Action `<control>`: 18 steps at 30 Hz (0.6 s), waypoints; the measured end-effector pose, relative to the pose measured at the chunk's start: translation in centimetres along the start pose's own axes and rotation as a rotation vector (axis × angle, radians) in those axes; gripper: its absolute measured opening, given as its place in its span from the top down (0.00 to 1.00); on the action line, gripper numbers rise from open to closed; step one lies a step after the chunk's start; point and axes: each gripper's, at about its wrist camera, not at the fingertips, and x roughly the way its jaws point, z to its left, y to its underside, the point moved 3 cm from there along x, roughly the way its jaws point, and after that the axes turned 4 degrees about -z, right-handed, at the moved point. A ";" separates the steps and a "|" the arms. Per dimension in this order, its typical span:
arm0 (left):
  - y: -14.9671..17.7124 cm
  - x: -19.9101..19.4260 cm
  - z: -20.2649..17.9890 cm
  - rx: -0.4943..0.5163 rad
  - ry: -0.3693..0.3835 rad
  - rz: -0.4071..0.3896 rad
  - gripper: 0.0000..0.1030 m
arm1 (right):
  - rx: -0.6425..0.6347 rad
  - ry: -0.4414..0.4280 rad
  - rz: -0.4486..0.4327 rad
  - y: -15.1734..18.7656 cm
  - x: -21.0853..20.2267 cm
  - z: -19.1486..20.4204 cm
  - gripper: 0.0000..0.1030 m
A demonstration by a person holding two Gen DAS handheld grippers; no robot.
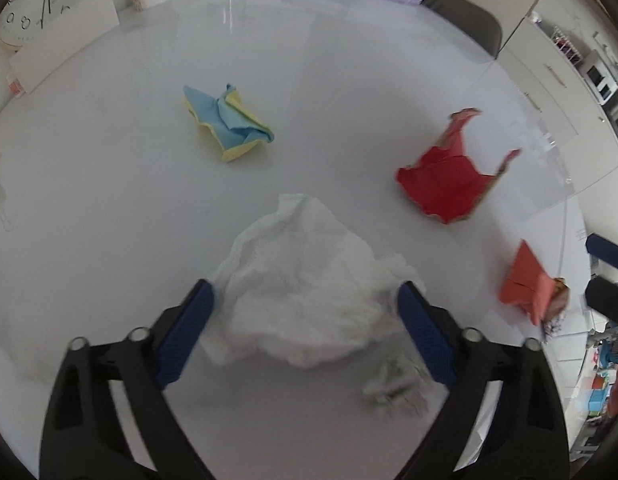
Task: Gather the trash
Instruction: 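Grasp the white crumpled tissue with the left tool while the right tool grasps the red-and-cardboard wrapper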
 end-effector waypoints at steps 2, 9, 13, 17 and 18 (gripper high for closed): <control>-0.1 0.0 -0.1 0.022 -0.019 -0.018 0.24 | 0.013 -0.009 -0.002 -0.4 0.5 -0.2 0.02; -0.1 -0.7 0.2 0.001 -0.051 -0.027 0.70 | 0.006 -0.055 0.013 -1.2 1.8 0.0 0.02; 0.0 -1.3 0.8 -0.041 -0.044 -0.028 0.75 | -0.155 -0.073 0.031 -2.2 2.0 0.8 0.02; -0.2 -3.0 1.0 -0.051 -0.040 -0.052 0.75 | -0.497 -0.103 0.076 -4.2 2.7 2.9 0.02; -0.3 -3.4 1.0 -0.055 -0.036 -0.059 0.75 | -0.589 -0.104 0.097 -4.6 3.1 3.4 0.02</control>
